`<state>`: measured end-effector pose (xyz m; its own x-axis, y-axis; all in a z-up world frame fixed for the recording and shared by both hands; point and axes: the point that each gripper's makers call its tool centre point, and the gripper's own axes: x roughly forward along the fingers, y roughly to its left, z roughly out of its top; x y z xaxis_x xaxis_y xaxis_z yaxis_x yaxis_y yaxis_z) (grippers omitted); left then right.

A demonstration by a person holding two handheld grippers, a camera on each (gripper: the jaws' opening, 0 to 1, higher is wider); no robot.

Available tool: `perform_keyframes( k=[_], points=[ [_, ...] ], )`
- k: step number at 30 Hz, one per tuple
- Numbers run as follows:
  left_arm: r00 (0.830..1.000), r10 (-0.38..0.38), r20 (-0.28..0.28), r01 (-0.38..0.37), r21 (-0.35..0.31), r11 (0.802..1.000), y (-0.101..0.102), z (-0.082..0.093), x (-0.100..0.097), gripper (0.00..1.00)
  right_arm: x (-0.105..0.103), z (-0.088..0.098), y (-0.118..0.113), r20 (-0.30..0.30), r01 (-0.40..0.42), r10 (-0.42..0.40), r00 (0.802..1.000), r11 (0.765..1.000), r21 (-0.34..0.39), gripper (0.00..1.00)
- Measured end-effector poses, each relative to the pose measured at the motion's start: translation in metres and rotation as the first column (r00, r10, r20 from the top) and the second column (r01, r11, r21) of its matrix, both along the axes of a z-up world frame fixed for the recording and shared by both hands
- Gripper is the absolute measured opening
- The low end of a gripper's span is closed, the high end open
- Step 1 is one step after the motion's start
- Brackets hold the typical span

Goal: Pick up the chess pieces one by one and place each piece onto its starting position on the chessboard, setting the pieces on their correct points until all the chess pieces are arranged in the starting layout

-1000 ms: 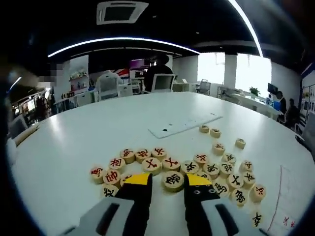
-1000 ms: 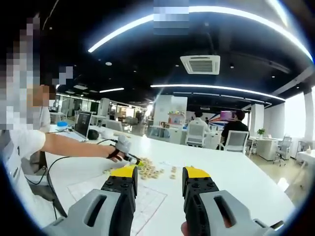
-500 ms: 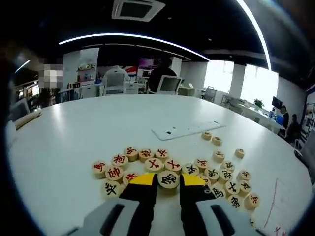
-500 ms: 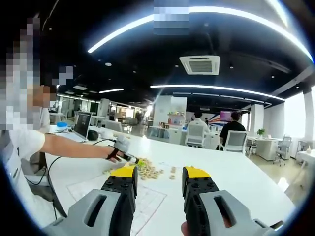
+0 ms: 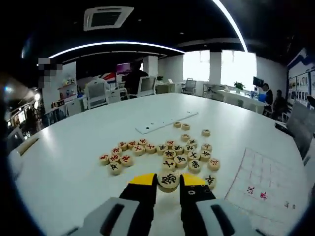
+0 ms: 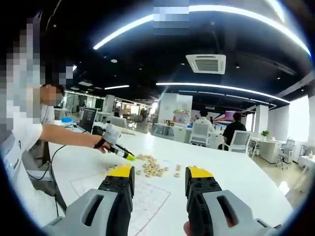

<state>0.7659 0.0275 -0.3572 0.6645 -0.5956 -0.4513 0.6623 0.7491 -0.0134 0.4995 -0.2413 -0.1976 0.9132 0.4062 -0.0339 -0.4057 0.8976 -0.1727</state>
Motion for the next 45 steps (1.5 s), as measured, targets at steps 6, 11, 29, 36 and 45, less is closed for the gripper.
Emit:
perform_keyframes(
  k=[6, 11, 29, 36, 45],
  points=[
    [0.999, -0.035, 0.009, 0.035, -0.057, 0.998, 0.016, 0.017, -0.039, 0.21, -0.002, -0.004, 0.008, -0.014, -0.026, 0.026, 1.0, 0.999, -0.022, 0.46],
    [0.997, -0.073, 0.014, 0.074, -0.045, 0.996, 0.027, 0.021, -0.069, 0.21, -0.005, -0.014, 0.016, -0.052, -0.046, 0.043, 0.998, 0.998, -0.047, 0.46],
    [0.983, -0.159, -0.09, 0.161, 0.017, 0.987, 0.044, -0.026, -0.138, 0.21, -0.019, -0.04, 0.039, -0.144, -0.157, 0.138, 0.98, 0.979, -0.131, 0.51],
    [0.985, -0.136, -0.109, 0.135, -0.014, 0.991, 0.043, -0.037, -0.135, 0.21, -0.019, -0.039, 0.036, -0.143, -0.154, 0.135, 0.981, 0.978, -0.138, 0.51],
    [0.984, -0.126, -0.123, 0.126, -0.008, 0.992, 0.04, -0.045, -0.136, 0.21, -0.021, -0.043, 0.042, -0.156, -0.187, 0.163, 0.974, 0.969, -0.159, 0.51]
  ],
)
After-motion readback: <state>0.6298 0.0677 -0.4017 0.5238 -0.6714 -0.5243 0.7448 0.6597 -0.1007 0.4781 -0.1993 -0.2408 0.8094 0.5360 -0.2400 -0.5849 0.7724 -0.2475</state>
